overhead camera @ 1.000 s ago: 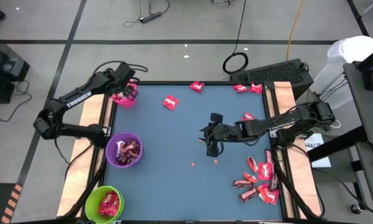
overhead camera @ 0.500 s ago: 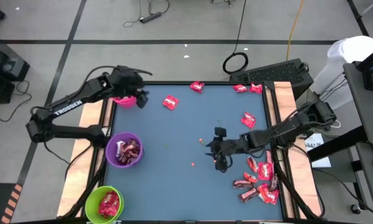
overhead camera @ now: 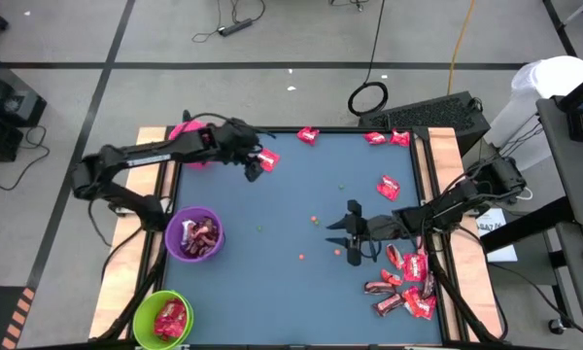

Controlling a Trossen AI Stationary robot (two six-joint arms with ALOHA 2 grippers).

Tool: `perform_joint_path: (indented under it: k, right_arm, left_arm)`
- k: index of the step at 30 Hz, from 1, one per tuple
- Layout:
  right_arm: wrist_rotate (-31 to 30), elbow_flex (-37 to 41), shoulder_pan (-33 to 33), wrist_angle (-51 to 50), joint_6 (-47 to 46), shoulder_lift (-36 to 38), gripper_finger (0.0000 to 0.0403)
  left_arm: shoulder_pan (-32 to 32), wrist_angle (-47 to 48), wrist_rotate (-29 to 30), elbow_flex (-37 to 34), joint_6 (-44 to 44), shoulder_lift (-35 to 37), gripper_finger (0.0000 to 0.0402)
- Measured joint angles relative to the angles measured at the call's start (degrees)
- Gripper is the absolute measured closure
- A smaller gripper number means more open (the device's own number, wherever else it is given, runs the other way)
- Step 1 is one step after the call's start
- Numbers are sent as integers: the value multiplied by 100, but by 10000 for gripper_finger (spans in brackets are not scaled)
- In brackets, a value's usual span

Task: Organize candy in baskets
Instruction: Put the red candy into the green bucket

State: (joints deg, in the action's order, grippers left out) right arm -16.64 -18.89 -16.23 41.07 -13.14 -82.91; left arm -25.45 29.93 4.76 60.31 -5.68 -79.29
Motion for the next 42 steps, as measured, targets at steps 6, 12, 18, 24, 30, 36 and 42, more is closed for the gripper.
perform_joint_path:
  k: [6, 12, 18, 24, 30, 36, 42]
  right_arm:
    - [-7, 19, 0, -8, 166, -11, 248]
    - [-7, 19, 0, -10, 181, -13, 248]
    - [-4, 19, 0, -10, 181, -13, 248]
    - [-2, 19, 2, -12, 185, -13, 248]
    - [-2, 14, 2, -14, 190, -13, 248]
    - [0, 14, 2, -14, 190, -13, 248]
    - [0, 14, 2, -14, 189, -15, 248]
  left_arm:
    - [33, -529, -685, -7, 151, -622, 159]
    - [46, -1076, -625, -7, 91, -954, 159]
    - [-52, -1340, -567, -4, 5, -1099, 159]
    - [-83, -1501, -231, -4, 3, -1225, 159]
    - [-99, -1547, 772, -4, -225, -1555, 159]
    - [-179, -1535, 779, -4, -470, -1944, 159]
    - [-374, -1553, 891, -4, -606, -2230, 159]
